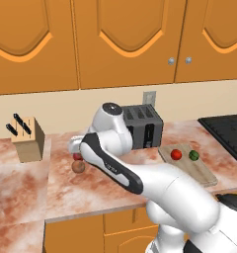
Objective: Place the avocado, onion, tomato, and bell pepper on the cutting board.
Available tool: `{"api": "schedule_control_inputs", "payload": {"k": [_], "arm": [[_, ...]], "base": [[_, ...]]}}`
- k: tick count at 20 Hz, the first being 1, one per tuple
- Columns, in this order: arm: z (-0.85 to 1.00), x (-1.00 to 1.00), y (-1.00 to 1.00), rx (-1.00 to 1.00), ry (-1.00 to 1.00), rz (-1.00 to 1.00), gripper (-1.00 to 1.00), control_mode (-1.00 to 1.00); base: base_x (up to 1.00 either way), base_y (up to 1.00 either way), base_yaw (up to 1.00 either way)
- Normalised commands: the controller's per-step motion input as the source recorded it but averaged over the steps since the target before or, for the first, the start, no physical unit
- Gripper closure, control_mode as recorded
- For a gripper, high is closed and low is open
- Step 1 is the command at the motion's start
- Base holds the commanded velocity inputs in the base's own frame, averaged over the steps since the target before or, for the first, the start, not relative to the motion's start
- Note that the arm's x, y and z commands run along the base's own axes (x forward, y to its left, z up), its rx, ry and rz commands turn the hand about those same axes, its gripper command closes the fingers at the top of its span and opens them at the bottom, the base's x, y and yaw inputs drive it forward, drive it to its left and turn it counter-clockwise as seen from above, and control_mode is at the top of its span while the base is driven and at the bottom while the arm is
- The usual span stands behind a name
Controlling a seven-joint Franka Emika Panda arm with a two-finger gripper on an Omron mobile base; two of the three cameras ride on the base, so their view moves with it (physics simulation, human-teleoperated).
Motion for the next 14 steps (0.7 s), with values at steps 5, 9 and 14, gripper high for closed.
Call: {"api": "schedule_control_inputs", "payload": {"k": [5, 9, 14], "arm": [[-0.26, 0.18, 0.05, -0.05, 0.01, 0.03, -1.0, -1.0], [-0.08, 0.21, 0.17, -0.06, 0.0, 0.03, -1.0, -1.0], [0.0, 0.17, 0.18, -0.04, 0.0, 0.04, -1.0, -1.0]], "base": [[0.0, 0.0, 0.0], [0.0, 0.0, 0.0], [0.0, 0.0, 0.0]]}}
